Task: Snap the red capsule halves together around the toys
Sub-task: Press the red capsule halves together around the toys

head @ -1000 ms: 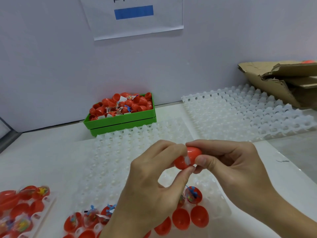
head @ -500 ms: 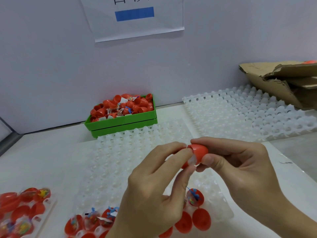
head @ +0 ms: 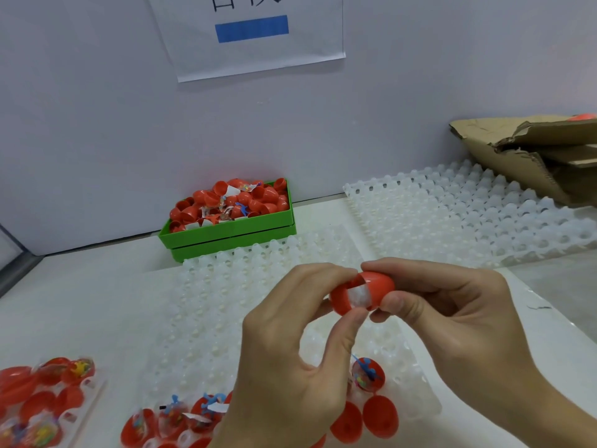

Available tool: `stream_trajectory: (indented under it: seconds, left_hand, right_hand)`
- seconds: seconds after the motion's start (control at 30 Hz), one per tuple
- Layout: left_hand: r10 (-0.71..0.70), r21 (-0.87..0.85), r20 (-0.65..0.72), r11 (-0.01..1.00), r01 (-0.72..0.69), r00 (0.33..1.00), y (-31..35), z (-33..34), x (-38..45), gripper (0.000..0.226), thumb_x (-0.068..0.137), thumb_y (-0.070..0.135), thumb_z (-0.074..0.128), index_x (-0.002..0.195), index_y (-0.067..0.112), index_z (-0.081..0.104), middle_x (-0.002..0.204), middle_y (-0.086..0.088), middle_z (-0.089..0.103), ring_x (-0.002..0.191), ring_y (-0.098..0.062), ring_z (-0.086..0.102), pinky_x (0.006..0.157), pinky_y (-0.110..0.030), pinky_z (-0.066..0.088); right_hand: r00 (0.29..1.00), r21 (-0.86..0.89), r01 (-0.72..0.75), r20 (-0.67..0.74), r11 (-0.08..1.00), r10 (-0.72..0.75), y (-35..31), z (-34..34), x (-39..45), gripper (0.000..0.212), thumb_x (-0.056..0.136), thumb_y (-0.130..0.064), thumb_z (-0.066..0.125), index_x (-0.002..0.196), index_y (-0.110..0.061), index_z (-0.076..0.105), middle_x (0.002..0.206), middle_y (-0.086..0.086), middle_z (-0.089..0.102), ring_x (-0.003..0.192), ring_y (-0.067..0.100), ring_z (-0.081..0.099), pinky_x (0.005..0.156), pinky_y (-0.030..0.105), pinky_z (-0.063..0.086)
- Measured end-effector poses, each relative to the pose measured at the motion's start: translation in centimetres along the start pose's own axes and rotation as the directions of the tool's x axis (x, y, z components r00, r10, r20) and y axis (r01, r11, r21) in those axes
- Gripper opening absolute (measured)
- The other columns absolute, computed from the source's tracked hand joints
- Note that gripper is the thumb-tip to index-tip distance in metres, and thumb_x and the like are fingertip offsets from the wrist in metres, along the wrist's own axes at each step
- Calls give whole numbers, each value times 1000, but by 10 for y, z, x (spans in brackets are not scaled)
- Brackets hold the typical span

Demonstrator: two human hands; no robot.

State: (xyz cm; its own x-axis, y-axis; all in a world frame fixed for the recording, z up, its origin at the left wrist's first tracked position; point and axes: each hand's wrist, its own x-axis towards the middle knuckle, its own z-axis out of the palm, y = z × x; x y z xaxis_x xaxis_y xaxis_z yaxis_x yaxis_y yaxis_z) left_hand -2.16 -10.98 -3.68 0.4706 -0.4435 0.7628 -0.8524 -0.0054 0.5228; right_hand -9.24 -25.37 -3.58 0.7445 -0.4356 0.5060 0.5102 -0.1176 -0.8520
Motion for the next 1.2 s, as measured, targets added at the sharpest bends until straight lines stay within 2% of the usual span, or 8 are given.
stream_trajectory:
  seconds: [0.27,0.4,0.57,0.7,0.83,1.0,1.07,1.2]
  left_hand:
    - [131,189,15,973,-131,991,-2,-1,0,20,87,15,68,105,8,72,104,6,68,102,-2,63,84,-16,53]
    - [186,291,44,938,-190,982,-5,2,-1,18,89,12,64,106,7,69,105,2,64,97,-10,62,85,-19,52]
    - [208,386,77,896,-221,975,-5,6,-2,24,92,12,57,107,0,71,110,0,62,95,-15,61,86,-21,50]
    - [-24,132,-60,991,31,998,4,10,0,19,90,18,59,98,15,75,98,9,70,95,-6,67,77,-21,57]
    - [-319,-217,-121,933,288,940,9,14,0,8,79,21,71,86,25,75,89,7,73,92,-15,71,73,-23,60]
    - [-474,-337,-64,838,429,878,9,13,1,21,78,0,79,75,21,79,82,-1,75,87,-13,72,72,-17,58]
    - [-506,-375,-52,809,453,861,10,11,3,18,74,2,79,73,19,79,78,-2,75,83,-12,72,69,-12,55]
    - [-535,-402,-87,790,462,840,9,11,3,11,69,12,81,72,22,77,76,-1,76,80,-14,73,67,-15,55]
  right_hand:
    - [1000,9,-7,-6,1000,8,0,2,-1,32,69,-9,70,96,-24,77,79,0,78,63,16,73,62,19,58]
    - [1000,5,-16,-19,1000,16,1,4,-2,24,68,-9,71,89,-16,79,78,2,78,63,16,74,61,19,58]
    - [999,6,-17,-41,1000,18,0,5,-2,25,68,-9,70,87,-22,80,78,0,78,63,15,74,59,18,57]
    - [998,4,-20,-55,1000,20,1,6,-2,33,67,-11,70,94,-29,77,78,-1,78,65,15,74,59,19,57]
    - [998,-5,-25,-51,1000,24,2,6,-2,32,67,-14,72,95,-28,78,80,-1,78,70,19,75,64,20,59]
    - [999,-21,-18,-38,1000,17,4,7,-4,32,67,-12,73,94,-29,78,81,-3,78,73,16,76,67,19,58]
    - [999,-21,-22,-36,1000,22,5,7,-5,32,66,-10,73,92,-29,79,80,-3,78,73,15,76,68,18,58]
    - [999,0,-23,-27,1000,23,7,9,-5,34,65,-5,73,92,-25,79,82,-2,78,78,15,76,71,17,58]
